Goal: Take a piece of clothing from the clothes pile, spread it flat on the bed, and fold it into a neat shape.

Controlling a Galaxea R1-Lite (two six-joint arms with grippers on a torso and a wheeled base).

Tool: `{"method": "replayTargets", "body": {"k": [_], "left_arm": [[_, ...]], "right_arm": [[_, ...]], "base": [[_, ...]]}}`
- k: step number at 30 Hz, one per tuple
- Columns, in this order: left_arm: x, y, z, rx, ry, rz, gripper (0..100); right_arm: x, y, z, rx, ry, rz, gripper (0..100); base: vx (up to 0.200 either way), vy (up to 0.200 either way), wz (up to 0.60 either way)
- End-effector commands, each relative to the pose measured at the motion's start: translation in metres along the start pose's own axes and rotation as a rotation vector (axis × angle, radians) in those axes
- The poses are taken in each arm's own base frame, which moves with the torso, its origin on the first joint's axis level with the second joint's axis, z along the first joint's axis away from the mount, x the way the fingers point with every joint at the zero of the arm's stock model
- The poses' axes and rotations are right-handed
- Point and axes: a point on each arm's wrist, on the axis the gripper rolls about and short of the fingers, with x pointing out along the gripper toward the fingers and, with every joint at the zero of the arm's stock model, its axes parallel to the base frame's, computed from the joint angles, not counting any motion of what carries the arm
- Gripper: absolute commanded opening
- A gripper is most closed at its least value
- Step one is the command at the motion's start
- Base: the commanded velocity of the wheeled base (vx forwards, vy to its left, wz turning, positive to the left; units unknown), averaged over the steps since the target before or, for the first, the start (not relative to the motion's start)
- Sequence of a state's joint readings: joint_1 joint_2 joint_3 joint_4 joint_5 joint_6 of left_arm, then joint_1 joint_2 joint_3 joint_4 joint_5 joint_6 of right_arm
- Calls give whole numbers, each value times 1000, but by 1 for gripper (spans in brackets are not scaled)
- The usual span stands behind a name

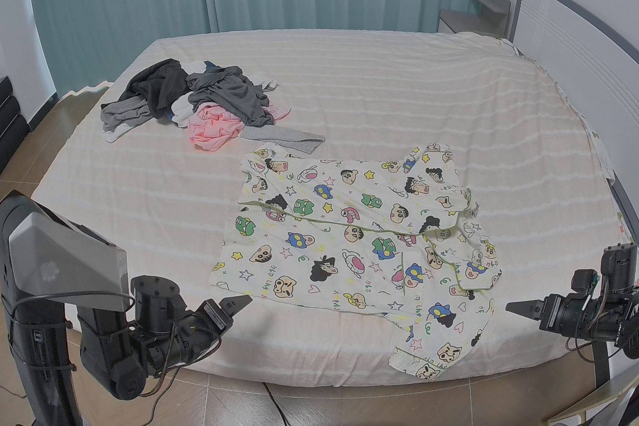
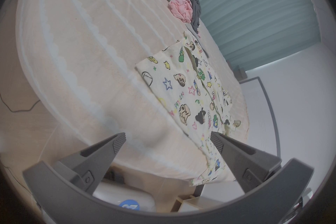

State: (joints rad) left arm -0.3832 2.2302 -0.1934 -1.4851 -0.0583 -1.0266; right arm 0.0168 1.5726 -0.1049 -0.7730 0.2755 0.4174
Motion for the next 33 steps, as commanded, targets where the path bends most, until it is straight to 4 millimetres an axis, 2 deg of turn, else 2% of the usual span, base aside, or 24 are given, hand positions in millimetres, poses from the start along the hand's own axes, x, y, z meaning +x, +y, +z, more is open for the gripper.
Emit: {"method": "replayTargets", "body": {"k": [1,6,11,23,33], "left_arm": [[18,-7,6,-41,-28,-36,100],[29,-11,13,-46,-57,-57,100],[42,-6,17,-55,-70,-34,100],[60,-3,35,-68,-132,-9,100],[79,-10,45,-64,-178,8,100]], "right_arm": [[3,3,-3,-12,20,12,100],[2,4,-4,-16,18,18,100],[2,4,-4,-15,15,19,100],[0,4,-6,-18,18,24,100],[-1,5,-5,-20,10,25,100]], "base": [[0,0,0],[0,0,0],[0,0,0],[0,0,0],[0,0,0]]}}
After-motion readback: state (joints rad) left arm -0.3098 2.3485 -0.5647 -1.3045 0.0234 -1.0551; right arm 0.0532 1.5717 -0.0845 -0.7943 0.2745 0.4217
